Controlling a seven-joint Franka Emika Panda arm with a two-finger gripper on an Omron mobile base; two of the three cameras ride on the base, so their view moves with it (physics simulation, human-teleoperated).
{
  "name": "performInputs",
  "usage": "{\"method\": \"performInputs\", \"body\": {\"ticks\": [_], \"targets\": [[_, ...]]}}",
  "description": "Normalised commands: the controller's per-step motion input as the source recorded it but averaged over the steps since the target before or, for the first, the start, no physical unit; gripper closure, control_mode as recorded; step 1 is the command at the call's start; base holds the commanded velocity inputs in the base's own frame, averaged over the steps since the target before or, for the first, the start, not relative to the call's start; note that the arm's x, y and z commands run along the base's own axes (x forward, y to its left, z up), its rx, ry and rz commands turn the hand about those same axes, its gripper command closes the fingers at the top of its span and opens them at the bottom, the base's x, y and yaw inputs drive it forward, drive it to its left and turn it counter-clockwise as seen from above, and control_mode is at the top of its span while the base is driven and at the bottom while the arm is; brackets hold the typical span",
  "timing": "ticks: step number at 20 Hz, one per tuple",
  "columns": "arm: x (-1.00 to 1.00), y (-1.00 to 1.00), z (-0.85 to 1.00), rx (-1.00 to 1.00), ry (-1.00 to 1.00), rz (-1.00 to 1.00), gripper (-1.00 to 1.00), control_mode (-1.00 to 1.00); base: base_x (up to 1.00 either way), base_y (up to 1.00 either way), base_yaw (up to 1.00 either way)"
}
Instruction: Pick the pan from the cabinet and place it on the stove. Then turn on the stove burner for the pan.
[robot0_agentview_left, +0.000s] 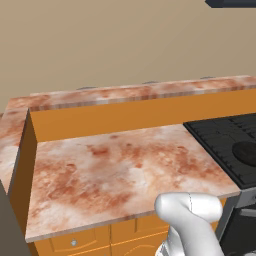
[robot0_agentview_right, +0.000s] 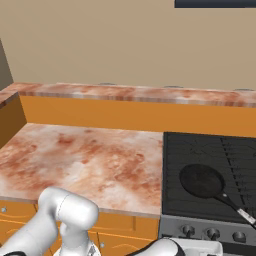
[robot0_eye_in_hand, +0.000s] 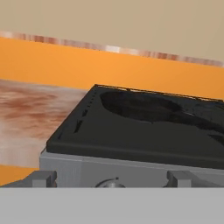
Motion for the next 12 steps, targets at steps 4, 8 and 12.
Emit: {"method": "performInputs", "body": {"ticks": [4,8,12], "targets": [[0.11,0.0,-0.18,0.02,0.0,0.0,-1.0,-1.0,0.0,0.0,0.0],[0.06,0.0,-0.22,0.0,0.0,0.0,-1.0,-1.0,0.0,0.0,0.0],[0.08,0.0,-0.21,0.01,0.0,0.0,-1.0,-1.0,0.0,0.0,0.0]]}}
